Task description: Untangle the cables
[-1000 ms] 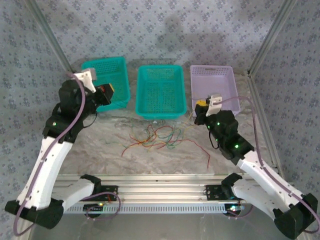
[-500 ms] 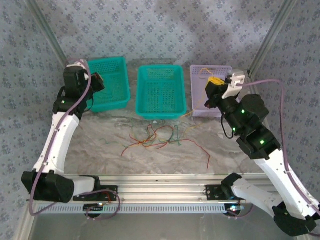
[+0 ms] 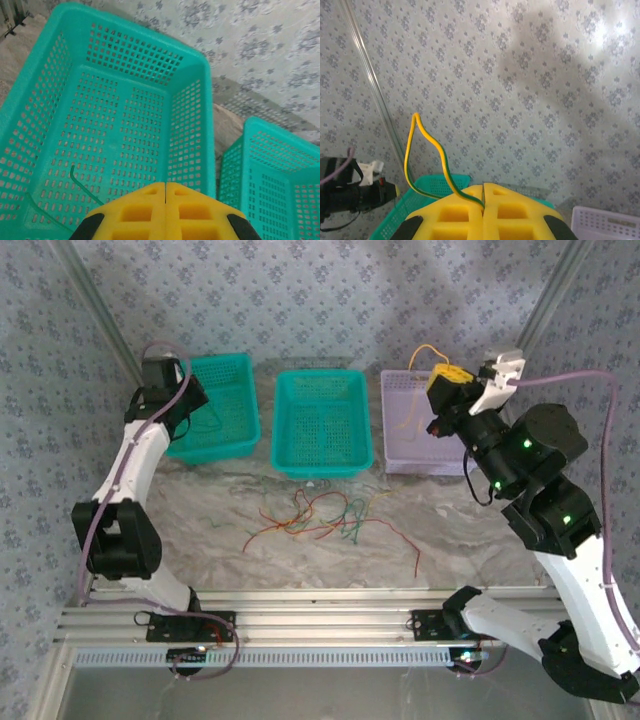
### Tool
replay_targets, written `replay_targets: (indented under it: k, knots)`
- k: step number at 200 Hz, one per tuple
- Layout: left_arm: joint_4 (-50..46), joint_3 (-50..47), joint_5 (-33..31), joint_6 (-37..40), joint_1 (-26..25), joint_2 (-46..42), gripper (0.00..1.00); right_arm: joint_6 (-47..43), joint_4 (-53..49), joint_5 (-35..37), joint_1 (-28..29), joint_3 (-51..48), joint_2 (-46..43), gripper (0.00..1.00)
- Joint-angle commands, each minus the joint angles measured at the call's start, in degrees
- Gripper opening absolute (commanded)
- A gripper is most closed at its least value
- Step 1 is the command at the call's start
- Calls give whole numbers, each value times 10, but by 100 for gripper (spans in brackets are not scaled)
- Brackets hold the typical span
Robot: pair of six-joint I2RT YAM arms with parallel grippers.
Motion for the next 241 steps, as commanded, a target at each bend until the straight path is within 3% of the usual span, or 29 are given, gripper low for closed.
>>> replay_targets:
  k: [1,46,87,118,140,203,241]
  knots:
    - [8,34,9,12,2,30,0,-23,-42,8,3,40,20,0]
    - [-11,82,30,22,4,109,0,-78,-63,48,-6,112,63,0]
    - [-14,92,28,12,4,144,18,-108,-79,57,-44,182,117,0]
    - [-19,103,31,9,6,166,20,-93,-110,16,-108,249,163,0]
    - [-26,111,35,5,5,169,30,-87,-126,-3,-150,286,195,0]
    - [-21,88,82,-37,3,70,61,-22,-116,-57,-284,313,283,0]
    - [-31,59,91,-46,-20,-13,73,-20,-84,-30,-311,285,325,0]
